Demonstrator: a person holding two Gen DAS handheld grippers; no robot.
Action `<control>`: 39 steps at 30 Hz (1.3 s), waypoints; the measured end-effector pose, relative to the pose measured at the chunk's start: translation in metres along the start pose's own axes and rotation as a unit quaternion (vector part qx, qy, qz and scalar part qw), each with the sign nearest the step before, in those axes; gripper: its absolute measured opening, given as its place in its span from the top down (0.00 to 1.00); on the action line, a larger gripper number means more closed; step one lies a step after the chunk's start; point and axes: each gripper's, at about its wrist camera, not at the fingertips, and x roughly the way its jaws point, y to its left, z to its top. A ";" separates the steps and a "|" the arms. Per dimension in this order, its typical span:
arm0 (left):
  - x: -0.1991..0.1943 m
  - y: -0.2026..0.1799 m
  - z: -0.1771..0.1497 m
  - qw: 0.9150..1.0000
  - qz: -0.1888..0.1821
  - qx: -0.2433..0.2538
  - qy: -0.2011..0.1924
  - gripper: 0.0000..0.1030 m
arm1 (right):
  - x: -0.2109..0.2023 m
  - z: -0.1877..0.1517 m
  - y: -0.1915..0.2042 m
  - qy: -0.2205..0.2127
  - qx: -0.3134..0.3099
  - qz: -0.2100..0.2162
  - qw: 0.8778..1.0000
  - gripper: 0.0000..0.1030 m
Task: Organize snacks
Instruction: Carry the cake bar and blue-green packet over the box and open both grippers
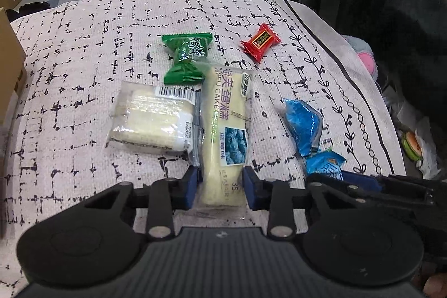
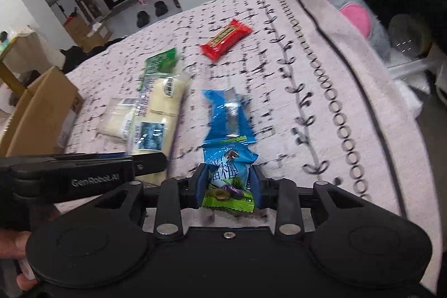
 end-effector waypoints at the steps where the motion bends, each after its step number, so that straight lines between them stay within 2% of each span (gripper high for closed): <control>1: -0.001 -0.001 -0.001 1.000 -0.001 0.002 0.001 0.70 | 0.001 -0.002 0.003 0.001 -0.005 0.001 1.000 0.70; 14: -0.026 0.016 -0.007 1.000 -0.001 -0.020 -0.003 0.74 | 0.011 -0.010 0.030 0.011 -0.022 0.032 0.999 0.70; 22: -0.050 0.032 -0.006 0.999 -0.002 -0.042 -0.019 0.75 | 0.009 -0.006 0.034 0.015 0.003 0.057 0.998 0.72; 39: -0.107 0.060 0.001 0.995 0.000 -0.073 -0.071 0.76 | -0.011 0.022 0.077 -0.032 -0.024 0.085 0.996 0.72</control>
